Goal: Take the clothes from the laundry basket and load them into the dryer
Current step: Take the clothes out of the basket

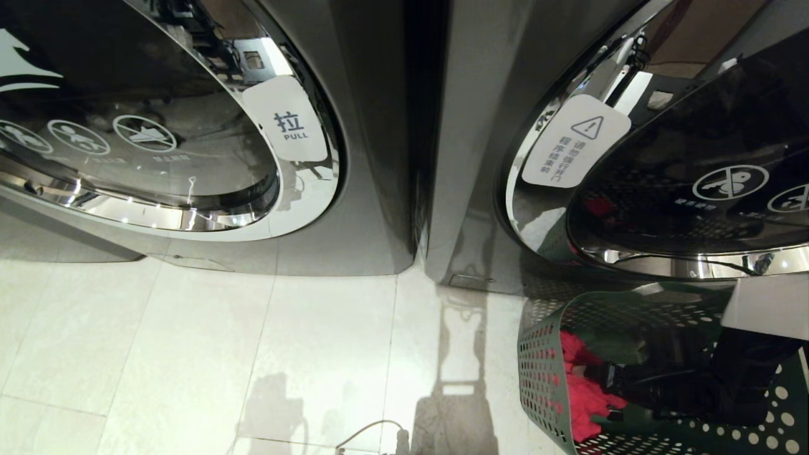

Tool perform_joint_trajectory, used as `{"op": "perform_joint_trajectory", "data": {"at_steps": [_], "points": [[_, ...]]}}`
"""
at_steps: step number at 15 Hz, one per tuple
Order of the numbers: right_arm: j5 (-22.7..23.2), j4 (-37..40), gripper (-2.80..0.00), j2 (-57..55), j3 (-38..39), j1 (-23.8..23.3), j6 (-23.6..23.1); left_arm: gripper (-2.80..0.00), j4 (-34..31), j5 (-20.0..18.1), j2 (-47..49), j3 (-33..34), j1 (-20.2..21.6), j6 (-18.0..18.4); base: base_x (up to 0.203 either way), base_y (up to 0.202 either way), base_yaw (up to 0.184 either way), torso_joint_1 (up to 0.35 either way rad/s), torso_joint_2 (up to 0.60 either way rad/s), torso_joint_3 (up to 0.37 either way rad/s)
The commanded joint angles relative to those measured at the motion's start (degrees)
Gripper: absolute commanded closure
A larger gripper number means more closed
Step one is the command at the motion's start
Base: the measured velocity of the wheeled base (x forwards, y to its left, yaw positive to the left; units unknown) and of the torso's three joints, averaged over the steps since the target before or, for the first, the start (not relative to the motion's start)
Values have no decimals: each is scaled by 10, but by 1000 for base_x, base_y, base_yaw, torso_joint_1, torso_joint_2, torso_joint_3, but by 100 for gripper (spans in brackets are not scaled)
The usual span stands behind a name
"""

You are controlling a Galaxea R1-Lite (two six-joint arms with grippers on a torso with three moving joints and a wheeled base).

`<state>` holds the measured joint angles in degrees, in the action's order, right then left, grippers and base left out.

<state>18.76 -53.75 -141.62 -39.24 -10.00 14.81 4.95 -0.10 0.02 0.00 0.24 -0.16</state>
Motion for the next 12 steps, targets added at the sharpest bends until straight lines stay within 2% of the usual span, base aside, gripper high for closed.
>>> {"op": "perform_joint_trajectory", "data": {"at_steps": [1,4,7,10,12], "points": [[22,-5,-280,-1,1,0,-25,0,1,0,-1,18,0,0,0,0,0,0,0,0],[96,6,-280,-1,3,-25,-35,0,1,0,-1,18,0,0,0,0,0,0,0,0],[105,8,-280,-1,2,-63,-94,0,1,0,-1,18,0,0,0,0,0,0,0,0],[170,6,-280,-4,5,-83,-122,0,1,0,-1,18,0,0,0,0,0,0,0,0],[174,-18,-280,-9,6,-92,-159,0,1,0,-1,18,0,0,0,0,0,0,0,0]]}}
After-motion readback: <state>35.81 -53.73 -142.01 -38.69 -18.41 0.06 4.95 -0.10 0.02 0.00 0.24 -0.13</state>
